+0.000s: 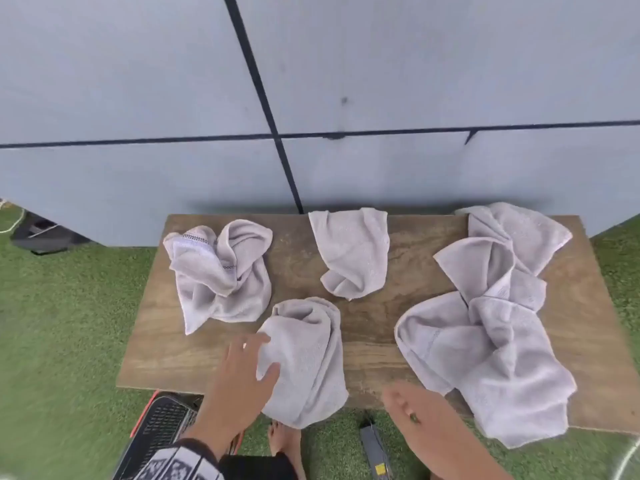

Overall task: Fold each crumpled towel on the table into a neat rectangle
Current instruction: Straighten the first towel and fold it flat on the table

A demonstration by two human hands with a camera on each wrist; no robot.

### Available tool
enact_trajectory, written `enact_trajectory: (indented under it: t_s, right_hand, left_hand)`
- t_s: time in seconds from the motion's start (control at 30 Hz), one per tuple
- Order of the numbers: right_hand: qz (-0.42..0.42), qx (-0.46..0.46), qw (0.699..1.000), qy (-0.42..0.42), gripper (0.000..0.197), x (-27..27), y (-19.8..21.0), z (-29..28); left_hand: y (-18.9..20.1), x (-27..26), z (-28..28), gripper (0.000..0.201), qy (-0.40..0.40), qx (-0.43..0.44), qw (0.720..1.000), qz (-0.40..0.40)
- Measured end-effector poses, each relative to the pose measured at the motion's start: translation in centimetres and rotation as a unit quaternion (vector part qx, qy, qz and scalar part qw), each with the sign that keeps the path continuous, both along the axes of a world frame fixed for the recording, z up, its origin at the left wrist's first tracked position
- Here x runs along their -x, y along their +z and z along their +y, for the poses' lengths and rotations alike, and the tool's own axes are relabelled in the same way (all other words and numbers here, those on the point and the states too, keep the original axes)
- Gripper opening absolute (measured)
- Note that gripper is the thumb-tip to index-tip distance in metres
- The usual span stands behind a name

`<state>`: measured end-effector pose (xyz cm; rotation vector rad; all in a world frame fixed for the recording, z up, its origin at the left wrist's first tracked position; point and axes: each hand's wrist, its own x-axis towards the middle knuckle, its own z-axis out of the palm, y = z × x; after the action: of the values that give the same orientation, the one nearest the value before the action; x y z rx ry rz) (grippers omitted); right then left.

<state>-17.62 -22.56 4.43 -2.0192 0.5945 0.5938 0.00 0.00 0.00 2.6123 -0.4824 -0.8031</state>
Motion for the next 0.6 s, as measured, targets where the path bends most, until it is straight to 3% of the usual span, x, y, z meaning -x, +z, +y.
enact_trajectory:
  t_s: [0.03, 0.07, 0.1, 0.2, 0.27, 0.37, 0.4, 0.5, 0.6]
  right_hand:
    - [0.001, 0.021, 1.0, 0.014, 0.031, -1.5, -1.1, 0.4]
    - [-0.034, 0.074, 0.997, 0.012, 0.029, -2.3, -3.7, 1.0]
    - [-0.017, 0.121, 0.992, 0.032, 0.03, -2.9, -7.2, 1.6]
    - [-0.075, 0.237, 0.968, 0.034, 0.045, -5.4, -12.3, 4.3]
    - [-0.119, 0.298, 0.947, 0.018, 0.048, -6.7, -14.4, 5.2]
    - [-0.165, 0.334, 0.928, -0.006, 0.039, -7.9, -16.1, 6.2]
    - [-0.182, 0.339, 0.923, -0.013, 0.034, -8.1, -16.5, 6.5]
    - [-0.223, 0.358, 0.907, -0.024, 0.019, -7.7, -17.3, 6.6]
    - [-0.195, 0.331, 0.922, -0.035, 0.01, -6.0, -16.3, 6.4]
  left_hand:
    - [-1.6, -0.2, -0.3, 0.052, 0.0, 0.006, 1.0, -0.03]
    - [-3.2, -0.3, -0.5, 0.063, 0.011, -0.004, 0.999, -0.053]
    - [-4.7, -0.4, -0.7, 0.072, 0.014, -0.013, 0.998, -0.054]
    - [-8.4, -0.5, -0.7, 0.083, 0.009, -0.043, 0.996, -0.076]
    - [-10.3, -0.8, -0.3, 0.072, 0.012, -0.032, 0.995, -0.093]
    - [-11.5, -1.3, -0.7, 0.03, 0.041, 0.032, 0.988, -0.148]
    - [-11.9, -1.5, -0.9, 0.024, 0.041, 0.043, 0.985, -0.165]
    - [-11.9, -1.3, -1.1, 0.02, 0.04, 0.075, 0.978, -0.19]
    - [-11.8, -0.2, -0.2, 0.021, 0.037, 0.09, 0.978, -0.185]
